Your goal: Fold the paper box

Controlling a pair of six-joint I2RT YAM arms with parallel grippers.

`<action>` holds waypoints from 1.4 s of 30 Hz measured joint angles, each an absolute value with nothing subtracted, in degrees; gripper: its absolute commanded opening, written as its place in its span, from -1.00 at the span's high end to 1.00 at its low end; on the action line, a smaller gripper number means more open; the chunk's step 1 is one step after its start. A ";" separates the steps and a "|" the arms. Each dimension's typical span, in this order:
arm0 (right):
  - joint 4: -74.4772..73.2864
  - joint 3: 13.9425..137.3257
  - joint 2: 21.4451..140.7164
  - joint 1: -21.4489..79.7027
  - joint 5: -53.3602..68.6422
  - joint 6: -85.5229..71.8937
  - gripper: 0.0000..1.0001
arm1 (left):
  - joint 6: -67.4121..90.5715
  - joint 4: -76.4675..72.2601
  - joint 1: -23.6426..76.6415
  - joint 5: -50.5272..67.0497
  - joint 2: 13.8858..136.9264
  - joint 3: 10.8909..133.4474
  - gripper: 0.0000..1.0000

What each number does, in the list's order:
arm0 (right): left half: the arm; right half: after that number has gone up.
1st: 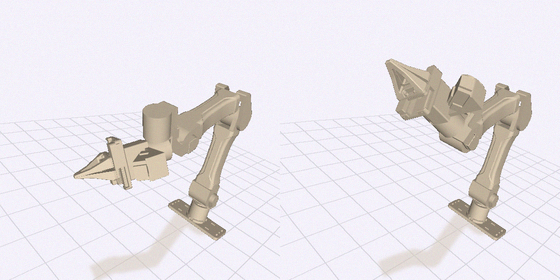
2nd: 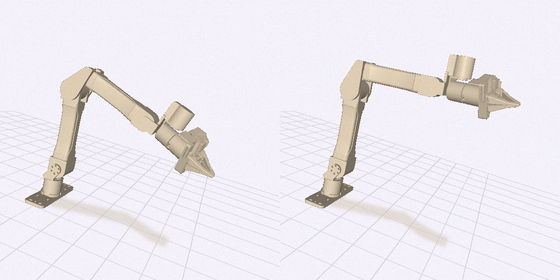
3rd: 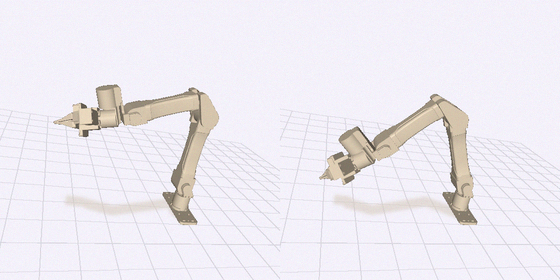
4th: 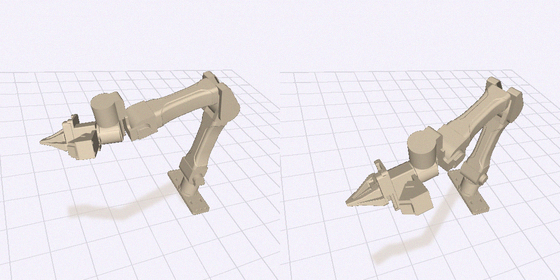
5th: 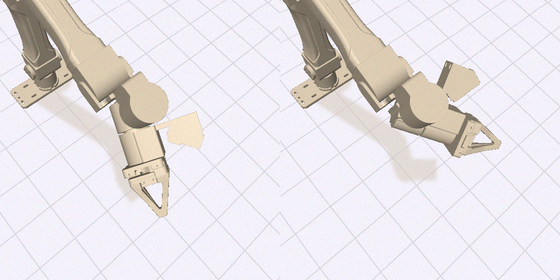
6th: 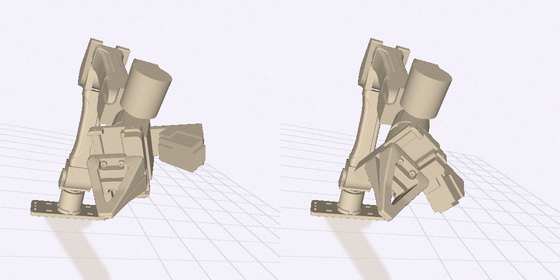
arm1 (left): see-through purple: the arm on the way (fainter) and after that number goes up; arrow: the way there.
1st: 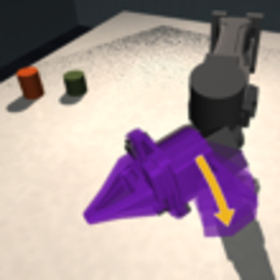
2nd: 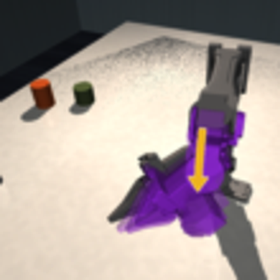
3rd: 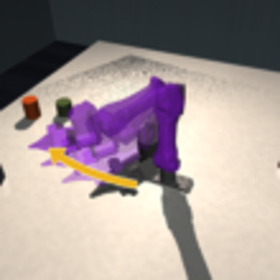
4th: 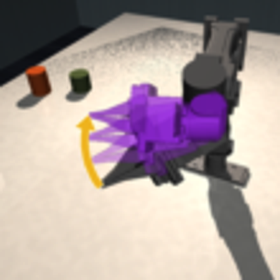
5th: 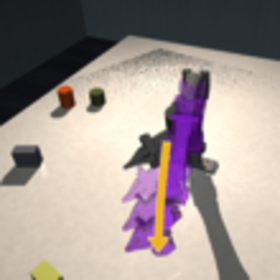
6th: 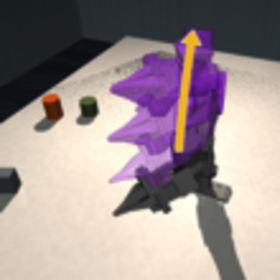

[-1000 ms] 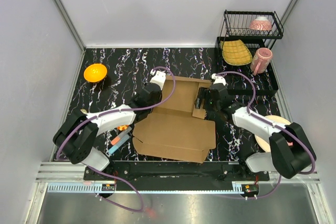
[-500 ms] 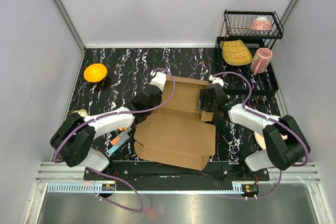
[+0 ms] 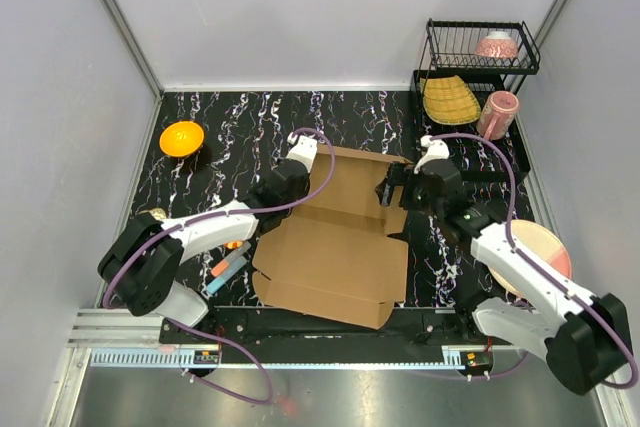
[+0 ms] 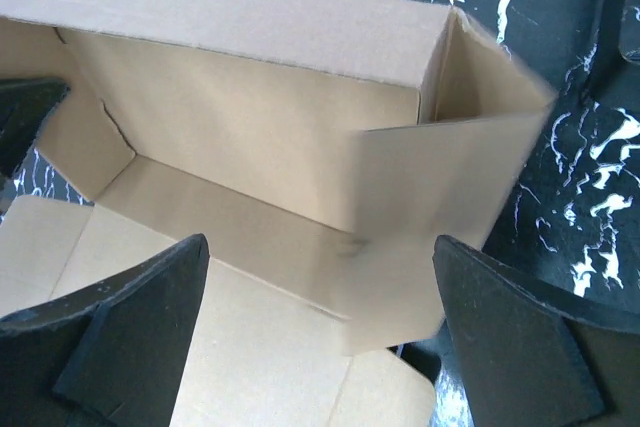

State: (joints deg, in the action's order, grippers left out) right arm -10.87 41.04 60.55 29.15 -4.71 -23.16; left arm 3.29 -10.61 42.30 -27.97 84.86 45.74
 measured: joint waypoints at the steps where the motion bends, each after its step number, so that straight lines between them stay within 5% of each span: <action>1: -11.51 41.15 59.44 29.15 -4.84 -23.16 -0.99 | 3.36 -10.35 42.30 -28.03 84.93 45.84 1.00; 26: -24.64 36.75 43.75 29.12 -23.18 -30.70 -0.07 | 5.23 -8.01 42.35 -28.84 84.20 46.04 1.00; 42: -11.44 30.17 57.06 17.47 -13.45 -36.47 -0.27 | 4.99 -7.49 43.35 -30.09 82.59 45.34 1.00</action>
